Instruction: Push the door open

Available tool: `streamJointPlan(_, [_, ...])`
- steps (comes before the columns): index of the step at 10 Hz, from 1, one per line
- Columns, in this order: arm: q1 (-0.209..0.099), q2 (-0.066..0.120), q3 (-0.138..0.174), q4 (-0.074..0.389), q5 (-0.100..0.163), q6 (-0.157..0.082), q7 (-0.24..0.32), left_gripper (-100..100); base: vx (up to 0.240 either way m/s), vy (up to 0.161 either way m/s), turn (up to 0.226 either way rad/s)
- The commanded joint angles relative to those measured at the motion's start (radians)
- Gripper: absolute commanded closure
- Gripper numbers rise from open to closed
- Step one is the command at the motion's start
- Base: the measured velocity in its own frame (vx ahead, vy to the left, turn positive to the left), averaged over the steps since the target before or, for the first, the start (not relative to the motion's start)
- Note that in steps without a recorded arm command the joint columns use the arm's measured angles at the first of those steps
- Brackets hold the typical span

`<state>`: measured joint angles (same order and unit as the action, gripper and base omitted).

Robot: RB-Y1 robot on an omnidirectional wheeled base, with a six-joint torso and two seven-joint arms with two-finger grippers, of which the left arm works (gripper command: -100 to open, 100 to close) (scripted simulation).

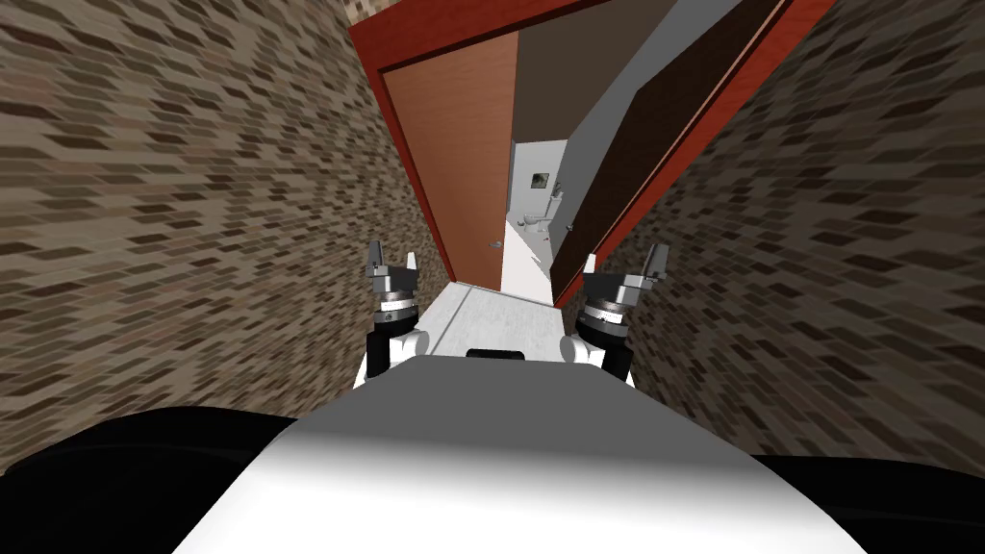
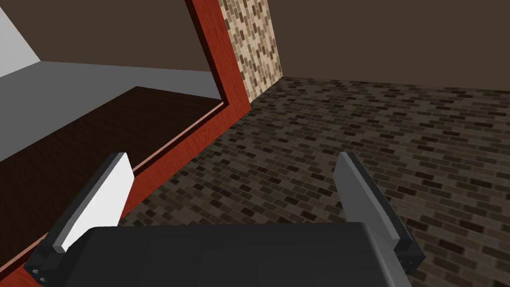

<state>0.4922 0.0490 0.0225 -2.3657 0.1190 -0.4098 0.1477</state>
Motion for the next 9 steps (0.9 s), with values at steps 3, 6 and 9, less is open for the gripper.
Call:
streamJointPlan(3, [-0.028,0.009,-0.007,0.075,-0.008,-0.017,-0.002,-100,0.101,-0.025,-0.005])
streamJointPlan(6, [-0.055,0.015,-0.014,0.148,-0.016,-0.033,-0.004,-100,0.123,0.011,-0.004])
streamJointPlan(9, [-0.081,0.021,-0.021,0.215,-0.024,-0.047,-0.005,-100,0.087,0.0,-0.004])
